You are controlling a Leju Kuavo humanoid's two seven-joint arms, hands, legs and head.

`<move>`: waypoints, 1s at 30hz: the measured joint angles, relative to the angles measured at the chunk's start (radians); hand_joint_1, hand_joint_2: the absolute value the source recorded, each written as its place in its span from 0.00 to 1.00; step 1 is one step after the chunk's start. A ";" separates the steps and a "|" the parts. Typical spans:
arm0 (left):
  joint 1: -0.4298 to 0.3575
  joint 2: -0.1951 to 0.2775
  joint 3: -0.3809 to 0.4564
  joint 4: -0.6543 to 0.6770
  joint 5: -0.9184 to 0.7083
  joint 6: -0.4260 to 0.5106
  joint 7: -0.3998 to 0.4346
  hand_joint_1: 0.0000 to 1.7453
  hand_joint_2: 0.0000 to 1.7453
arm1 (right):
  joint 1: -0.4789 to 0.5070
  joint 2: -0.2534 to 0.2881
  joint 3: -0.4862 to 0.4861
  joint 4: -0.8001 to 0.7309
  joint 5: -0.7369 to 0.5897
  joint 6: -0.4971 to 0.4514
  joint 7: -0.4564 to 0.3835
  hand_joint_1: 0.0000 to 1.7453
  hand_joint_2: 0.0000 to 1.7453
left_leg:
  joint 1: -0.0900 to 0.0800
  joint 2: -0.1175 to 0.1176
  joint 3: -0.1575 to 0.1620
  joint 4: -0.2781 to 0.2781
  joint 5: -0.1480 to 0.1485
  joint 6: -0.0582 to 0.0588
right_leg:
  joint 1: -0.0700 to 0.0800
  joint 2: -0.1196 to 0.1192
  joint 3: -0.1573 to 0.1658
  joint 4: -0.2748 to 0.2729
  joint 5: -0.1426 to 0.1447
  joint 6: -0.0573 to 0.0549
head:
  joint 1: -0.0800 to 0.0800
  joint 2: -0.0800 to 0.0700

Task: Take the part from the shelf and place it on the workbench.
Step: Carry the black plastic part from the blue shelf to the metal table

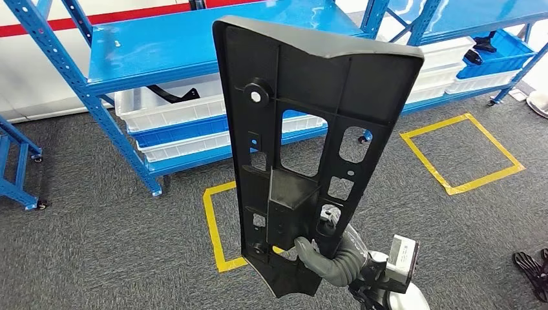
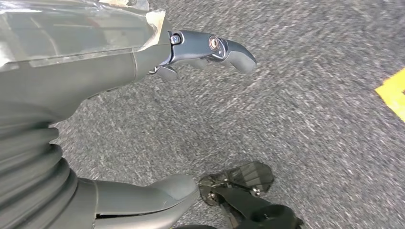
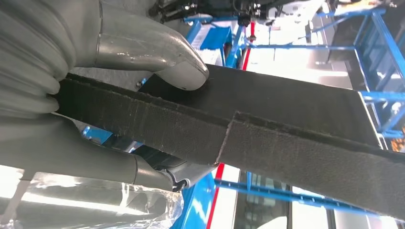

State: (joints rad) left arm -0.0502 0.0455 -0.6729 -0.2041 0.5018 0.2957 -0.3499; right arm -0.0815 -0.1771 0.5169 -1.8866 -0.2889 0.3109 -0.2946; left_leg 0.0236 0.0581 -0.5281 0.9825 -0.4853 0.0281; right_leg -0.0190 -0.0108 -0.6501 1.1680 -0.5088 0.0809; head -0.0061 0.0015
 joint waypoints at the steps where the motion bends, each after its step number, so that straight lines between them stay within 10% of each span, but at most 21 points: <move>1: -0.001 0.000 0.000 0.000 0.000 0.001 -0.001 0.00 1.00 | 0.000 0.000 0.000 0.000 0.000 0.000 0.000 1.00 1.00 | -0.002 0.009 0.002 0.000 -0.001 -0.003 | 0.001 -0.021 0.044 -0.077 0.021 0.005 | 0.001 0.000; 6: -0.002 0.000 0.000 0.000 0.000 0.007 -0.004 0.00 1.00 | 0.000 -0.002 -0.001 0.001 -0.001 0.000 -0.002 1.00 1.00 | -0.010 0.040 0.002 0.006 -0.005 -0.025 | 0.005 -0.020 0.089 -0.174 0.052 -0.033 | -0.001 0.000; 11: -0.003 -0.002 0.000 -0.001 -0.001 0.009 0.000 0.00 1.00 | -0.003 -0.002 -0.001 0.002 -0.001 -0.008 -0.006 1.00 1.00 | -0.003 -0.053 -0.102 0.242 -0.145 -0.034 | 0.003 0.023 0.078 -0.177 0.064 -0.075 | -0.005 0.000; 13: -0.001 -0.002 0.000 -0.001 -0.001 0.007 0.010 0.00 1.00 | -0.001 -0.002 -0.002 0.003 -0.002 -0.012 -0.007 1.00 1.00 | -0.004 -0.060 -0.135 0.311 -0.155 -0.030 | 0.009 0.047 0.074 -0.176 0.068 -0.080 | -0.005 0.000; 17: -0.002 -0.001 0.000 0.000 -0.001 0.010 0.028 0.00 1.00 | -0.002 -0.002 -0.003 0.003 -0.004 -0.017 -0.007 1.00 1.00 | -0.001 -0.112 -0.028 0.094 -0.037 -0.013 | 0.015 0.096 0.070 -0.165 0.070 -0.078 | -0.004 0.000; 19: -0.002 -0.001 -0.001 0.000 -0.005 0.016 0.036 0.00 1.00 | -0.003 -0.002 -0.004 0.003 -0.006 -0.017 -0.008 1.00 1.00 | -0.003 -0.138 -0.003 0.037 -0.026 -0.010 | 0.016 0.116 0.057 -0.158 0.075 -0.069 | -0.004 0.000; 23: -0.003 -0.004 -0.001 0.000 -0.014 0.031 0.049 0.00 1.00 | 0.003 -0.004 -0.007 0.003 -0.012 -0.019 -0.014 1.00 1.00 | -0.003 -0.091 -0.004 0.020 -0.011 0.008 | 0.017 0.098 0.019 -0.128 0.068 -0.050 | -0.001 0.000; 27: 0.001 -0.003 -0.006 0.001 -0.023 0.019 0.077 0.00 1.00 | 0.006 -0.005 -0.010 0.004 -0.015 -0.019 -0.017 1.00 1.00 | -0.004 -0.031 -0.010 0.016 -0.005 0.015 | 0.011 0.025 -0.088 0.108 -0.033 -0.049 | 0.008 0.000; 30: 0.001 -0.004 -0.016 0.001 -0.032 0.001 0.096 0.00 1.00 | 0.008 -0.006 -0.010 0.005 -0.016 -0.017 -0.017 1.00 1.00 | -0.002 0.011 -0.009 0.017 -0.006 0.013 | -0.001 0.007 -0.041 0.051 -0.008 -0.021 | 0.008 0.000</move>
State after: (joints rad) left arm -0.0489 0.0419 -0.6891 -0.2033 0.4699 0.2966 -0.2542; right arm -0.0733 -0.1830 0.5074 -1.8811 -0.3045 0.2934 -0.3120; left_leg 0.0211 0.0691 -0.5376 0.9992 -0.4916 0.0409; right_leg -0.0199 -0.0037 -0.6908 1.2194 -0.5171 0.0602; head 0.0018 0.0015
